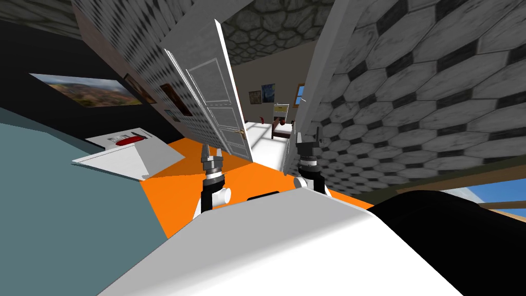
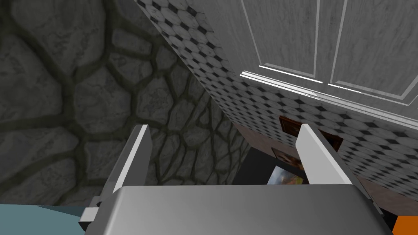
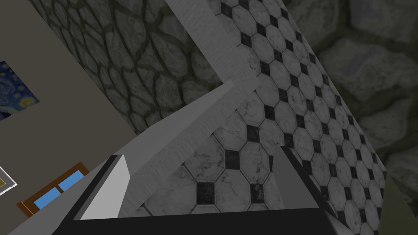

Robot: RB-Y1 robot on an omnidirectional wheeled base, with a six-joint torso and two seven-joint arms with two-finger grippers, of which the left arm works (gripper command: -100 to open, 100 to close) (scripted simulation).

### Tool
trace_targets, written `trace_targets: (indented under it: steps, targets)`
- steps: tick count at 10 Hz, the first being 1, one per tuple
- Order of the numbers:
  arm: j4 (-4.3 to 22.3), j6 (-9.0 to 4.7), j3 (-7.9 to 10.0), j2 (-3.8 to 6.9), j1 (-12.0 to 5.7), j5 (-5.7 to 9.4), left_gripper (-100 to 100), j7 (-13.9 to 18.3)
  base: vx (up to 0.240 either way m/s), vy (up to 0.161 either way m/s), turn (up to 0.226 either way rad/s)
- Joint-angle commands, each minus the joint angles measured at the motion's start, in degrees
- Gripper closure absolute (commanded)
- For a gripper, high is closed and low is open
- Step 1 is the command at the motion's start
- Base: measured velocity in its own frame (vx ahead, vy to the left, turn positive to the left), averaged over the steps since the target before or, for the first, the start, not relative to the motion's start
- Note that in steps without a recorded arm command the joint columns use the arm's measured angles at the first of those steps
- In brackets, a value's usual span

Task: Push the door open

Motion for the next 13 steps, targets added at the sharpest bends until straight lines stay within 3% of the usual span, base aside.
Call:
trace_targets:
  steps: [1, 13]
  targets:
    - [2.1, 0.13, -0.46, 0.19, -1.4, -0.22, -100, 0.4, 0.081, 0.07, -0.019]
    - [19.6, 0.46, -3.81, 2.33, -12.04, -1.47, -100, 4.5, 0.098, 0.077, -0.022]
